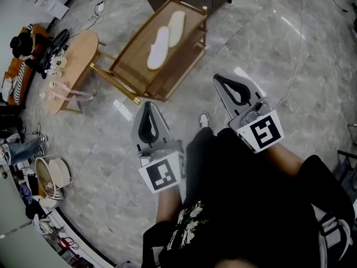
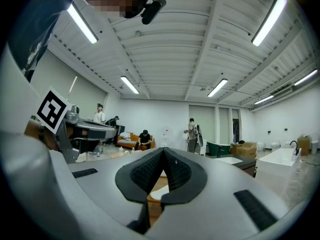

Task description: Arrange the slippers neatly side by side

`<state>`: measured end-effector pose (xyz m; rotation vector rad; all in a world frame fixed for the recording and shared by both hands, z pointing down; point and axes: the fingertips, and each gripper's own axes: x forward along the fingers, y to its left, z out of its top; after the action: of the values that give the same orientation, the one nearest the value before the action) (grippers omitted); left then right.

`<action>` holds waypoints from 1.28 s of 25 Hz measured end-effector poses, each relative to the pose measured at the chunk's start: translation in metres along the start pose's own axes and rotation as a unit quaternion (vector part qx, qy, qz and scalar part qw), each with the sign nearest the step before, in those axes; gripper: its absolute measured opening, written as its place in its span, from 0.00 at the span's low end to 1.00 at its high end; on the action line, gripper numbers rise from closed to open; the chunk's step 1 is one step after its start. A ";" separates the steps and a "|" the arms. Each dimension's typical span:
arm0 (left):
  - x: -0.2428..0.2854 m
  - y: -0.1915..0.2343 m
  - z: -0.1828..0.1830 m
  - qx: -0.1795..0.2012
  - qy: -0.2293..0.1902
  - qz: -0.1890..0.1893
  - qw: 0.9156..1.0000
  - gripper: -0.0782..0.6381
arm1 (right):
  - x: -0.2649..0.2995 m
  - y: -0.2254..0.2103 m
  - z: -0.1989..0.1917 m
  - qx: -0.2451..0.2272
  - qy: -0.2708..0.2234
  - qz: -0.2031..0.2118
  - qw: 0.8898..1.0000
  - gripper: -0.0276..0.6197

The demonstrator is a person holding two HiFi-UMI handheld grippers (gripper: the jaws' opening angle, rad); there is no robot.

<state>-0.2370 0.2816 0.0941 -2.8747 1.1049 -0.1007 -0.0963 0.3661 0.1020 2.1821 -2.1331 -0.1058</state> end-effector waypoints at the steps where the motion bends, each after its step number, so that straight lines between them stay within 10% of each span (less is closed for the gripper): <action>1: 0.005 0.001 0.003 0.003 -0.002 -0.004 1.000 0.11 | 0.004 -0.001 0.002 -0.001 -0.002 0.000 1.000 0.04; 32: 0.131 0.014 -0.032 -0.009 0.029 -0.089 0.996 0.11 | 0.093 -0.061 -0.020 0.017 0.012 -0.055 0.998 0.04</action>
<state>-0.1514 0.1823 0.1299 -2.9981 0.8602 -0.1846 -0.0313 0.2750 0.1166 2.3085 -2.0172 -0.0510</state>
